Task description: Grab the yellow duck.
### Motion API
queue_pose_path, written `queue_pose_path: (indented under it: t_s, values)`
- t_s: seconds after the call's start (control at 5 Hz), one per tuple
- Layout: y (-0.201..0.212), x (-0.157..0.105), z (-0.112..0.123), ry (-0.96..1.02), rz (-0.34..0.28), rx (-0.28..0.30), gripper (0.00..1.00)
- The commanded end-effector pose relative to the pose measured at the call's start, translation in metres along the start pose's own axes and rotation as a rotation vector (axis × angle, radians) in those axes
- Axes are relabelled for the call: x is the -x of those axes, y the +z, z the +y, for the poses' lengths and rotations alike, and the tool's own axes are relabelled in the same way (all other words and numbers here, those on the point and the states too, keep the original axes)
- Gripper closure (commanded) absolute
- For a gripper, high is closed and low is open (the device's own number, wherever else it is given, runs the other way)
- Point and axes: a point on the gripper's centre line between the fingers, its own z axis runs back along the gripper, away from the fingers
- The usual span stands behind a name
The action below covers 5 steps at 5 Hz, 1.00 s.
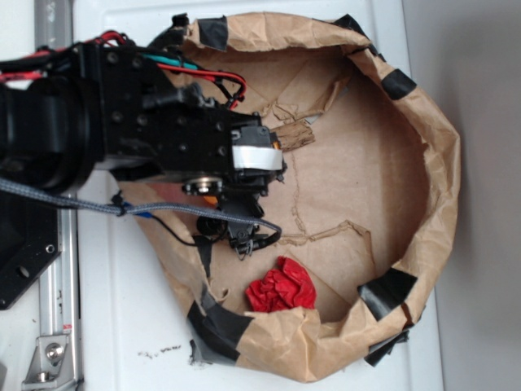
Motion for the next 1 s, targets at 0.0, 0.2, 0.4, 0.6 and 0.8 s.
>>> queue_pose_path:
  t_s: [0.0, 0.2, 0.4, 0.6, 0.8]
  values:
    - [0.070, -0.023, 0.005, 0.016, -0.193, 0.043, 1.00]
    - [0.120, -0.036, 0.001, 0.004, -0.257, 0.099, 1.00]
    - [0.168, -0.047, 0.004, -0.002, -0.214, 0.056, 1.00]
    - [0.160, -0.050, 0.001, 0.006, -0.158, 0.030, 1.00]
    - [0.153, -0.052, 0.000, 0.016, -0.134, 0.022, 1.00]
